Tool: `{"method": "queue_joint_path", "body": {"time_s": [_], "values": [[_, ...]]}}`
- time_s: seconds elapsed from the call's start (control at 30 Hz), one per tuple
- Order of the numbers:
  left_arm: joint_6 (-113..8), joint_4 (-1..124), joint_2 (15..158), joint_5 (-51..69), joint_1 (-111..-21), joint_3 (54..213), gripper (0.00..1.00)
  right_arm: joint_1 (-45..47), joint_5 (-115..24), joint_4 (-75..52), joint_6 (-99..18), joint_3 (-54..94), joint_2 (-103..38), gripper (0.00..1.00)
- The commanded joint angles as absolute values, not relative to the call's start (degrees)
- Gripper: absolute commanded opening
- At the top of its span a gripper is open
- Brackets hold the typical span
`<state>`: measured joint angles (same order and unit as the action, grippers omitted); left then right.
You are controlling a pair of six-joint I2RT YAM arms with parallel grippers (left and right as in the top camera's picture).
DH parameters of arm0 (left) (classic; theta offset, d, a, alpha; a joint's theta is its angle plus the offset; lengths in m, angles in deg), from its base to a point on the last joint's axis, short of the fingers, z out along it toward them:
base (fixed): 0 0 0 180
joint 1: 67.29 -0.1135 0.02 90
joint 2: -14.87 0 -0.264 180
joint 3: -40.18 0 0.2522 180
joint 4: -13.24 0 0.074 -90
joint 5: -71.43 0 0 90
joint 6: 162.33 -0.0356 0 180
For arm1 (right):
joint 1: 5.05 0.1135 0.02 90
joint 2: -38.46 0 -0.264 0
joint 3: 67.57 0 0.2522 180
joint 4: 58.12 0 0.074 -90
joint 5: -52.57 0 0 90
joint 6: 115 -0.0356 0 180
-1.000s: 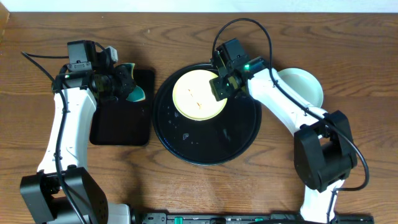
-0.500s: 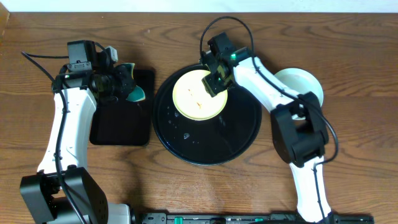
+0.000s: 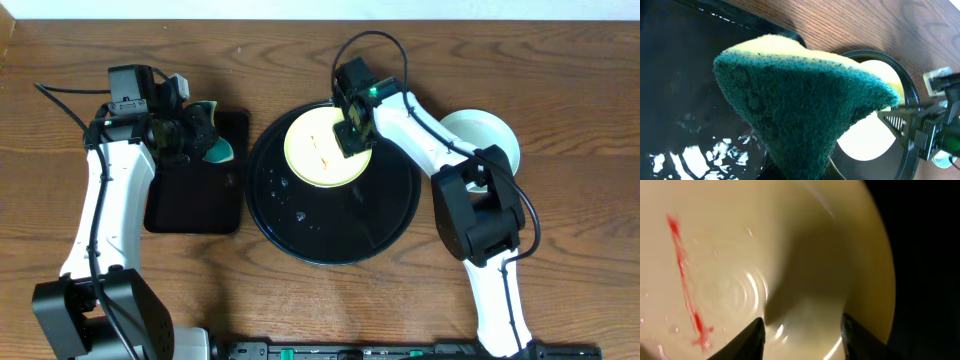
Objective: Clean dirty plates on tray and stack at the side
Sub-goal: 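Pull the yellow plate toward the black tray's center with the right gripper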
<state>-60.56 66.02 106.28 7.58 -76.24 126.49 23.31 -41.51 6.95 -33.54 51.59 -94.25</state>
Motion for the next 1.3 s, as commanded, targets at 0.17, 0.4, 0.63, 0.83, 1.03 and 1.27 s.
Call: {"method": "queue_joint_path", "body": {"time_s": [0.17,0.4,0.63,0.83,1.03,1.27], "values": [[-60.67,65.52,106.61,7.27,-76.33,126.25,0.08,26.39,-46.47,18.07,-47.66,51.94,-94.68,0.5],[-60.67,65.54,106.61,7.27,-76.33,126.25,0.07,24.77,-46.95,21.7,-42.78,57.01,-93.11,0.51],[-60.67,65.54,106.61,7.27,-76.33,126.25,0.08,20.4,-42.9,16.19,-32.05,63.11,-93.13,0.63],[-60.67,65.54,106.61,7.25,-76.33,126.25,0.08,17.89,-39.17,12.19,-31.13,60.81,-93.83,0.64],[-60.67,65.48,106.61,7.27,-76.33,126.25,0.08,16.88,-39.84,13.9,-33.12,60.77,-96.08,0.63],[-60.64,65.56,106.61,7.27,-76.22,126.25,0.08,17.19,-40.67,16.23,-39.68,60.77,-98.29,0.44]]}}
